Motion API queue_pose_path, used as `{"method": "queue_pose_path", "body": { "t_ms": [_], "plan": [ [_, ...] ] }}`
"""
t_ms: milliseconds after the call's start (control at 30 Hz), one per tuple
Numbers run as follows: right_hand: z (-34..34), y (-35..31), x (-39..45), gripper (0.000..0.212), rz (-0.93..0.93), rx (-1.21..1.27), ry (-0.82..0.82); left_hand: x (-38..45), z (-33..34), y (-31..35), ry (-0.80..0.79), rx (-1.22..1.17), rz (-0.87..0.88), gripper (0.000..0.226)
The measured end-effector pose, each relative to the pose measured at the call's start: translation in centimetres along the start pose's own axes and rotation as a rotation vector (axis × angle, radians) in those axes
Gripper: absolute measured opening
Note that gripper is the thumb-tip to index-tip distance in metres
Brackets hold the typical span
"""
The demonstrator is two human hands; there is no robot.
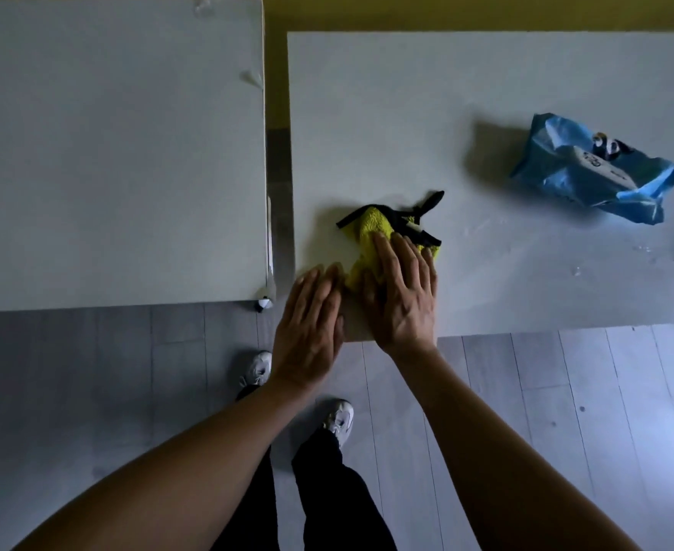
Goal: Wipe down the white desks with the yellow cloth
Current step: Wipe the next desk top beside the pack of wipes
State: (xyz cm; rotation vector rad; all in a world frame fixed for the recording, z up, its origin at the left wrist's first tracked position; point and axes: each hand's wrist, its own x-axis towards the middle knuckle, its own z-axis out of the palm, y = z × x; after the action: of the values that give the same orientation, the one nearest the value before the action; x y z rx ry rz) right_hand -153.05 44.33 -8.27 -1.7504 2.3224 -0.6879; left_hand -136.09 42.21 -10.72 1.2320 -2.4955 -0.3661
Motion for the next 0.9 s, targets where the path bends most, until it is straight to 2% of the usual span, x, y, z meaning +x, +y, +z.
{"method": "queue_pose_path", "body": {
  "t_ms": [200, 467, 567, 733, 900],
  "plan": [
    [0.9, -0.6, 4.7, 0.064, 0.026, 0.013, 0.0, 4.2, -0.7, -2.3, -0.014, 0.066, 0.027, 0.05],
    [0.9, -1.0, 5.6, 0.064, 0.043, 0.003, 0.021, 5.5, -1.6, -2.1, -0.061, 0.091, 0.005, 0.047],
    [0.4, -1.3, 5.7, 0.059, 0.048, -0.002, 0.037, 7.4, -2.7, -2.3, -0.031, 0.045, -0.045, 0.04],
    [0.0, -0.6, 6.4, 0.061, 0.025, -0.064, 0.047, 10.2, -2.1, -3.2, -0.001, -0.069, -0.165, 0.064],
    [0.7, 1.0, 6.2, 0.063, 0.004, -0.005, 0.063, 10.1, -0.7, -2.9, 0.035, -0.209, -0.172, 0.059]
  ]
}}
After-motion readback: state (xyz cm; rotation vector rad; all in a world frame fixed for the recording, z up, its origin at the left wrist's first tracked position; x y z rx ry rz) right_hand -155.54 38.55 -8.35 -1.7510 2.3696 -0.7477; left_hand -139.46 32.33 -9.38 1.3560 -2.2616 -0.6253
